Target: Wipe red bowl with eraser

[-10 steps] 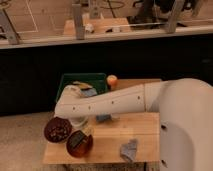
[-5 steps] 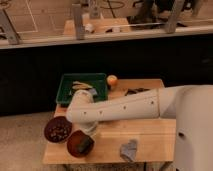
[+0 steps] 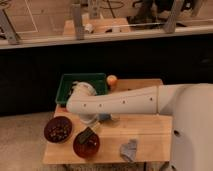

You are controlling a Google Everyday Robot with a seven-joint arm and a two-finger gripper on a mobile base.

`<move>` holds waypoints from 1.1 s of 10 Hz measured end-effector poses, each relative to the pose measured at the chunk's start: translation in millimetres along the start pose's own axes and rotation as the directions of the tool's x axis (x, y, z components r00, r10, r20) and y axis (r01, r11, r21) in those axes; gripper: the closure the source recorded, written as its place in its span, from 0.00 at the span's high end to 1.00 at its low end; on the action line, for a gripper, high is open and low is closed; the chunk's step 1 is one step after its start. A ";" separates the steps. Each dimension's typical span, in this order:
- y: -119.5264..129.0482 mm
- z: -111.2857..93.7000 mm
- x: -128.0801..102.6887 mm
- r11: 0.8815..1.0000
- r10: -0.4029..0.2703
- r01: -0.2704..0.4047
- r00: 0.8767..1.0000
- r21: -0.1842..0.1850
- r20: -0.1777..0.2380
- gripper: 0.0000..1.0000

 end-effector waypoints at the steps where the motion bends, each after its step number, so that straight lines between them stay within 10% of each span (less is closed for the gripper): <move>1: -7.4 -2.1 -6.3 1.000 -0.009 0.009 1.000 0.014 0.002 0.00; 5: 12.0 0.1 -33.7 0.999 -0.034 0.034 0.999 0.014 0.038 0.00; 11: 42.3 6.8 -5.7 0.999 0.012 -0.011 1.000 -0.032 0.010 0.00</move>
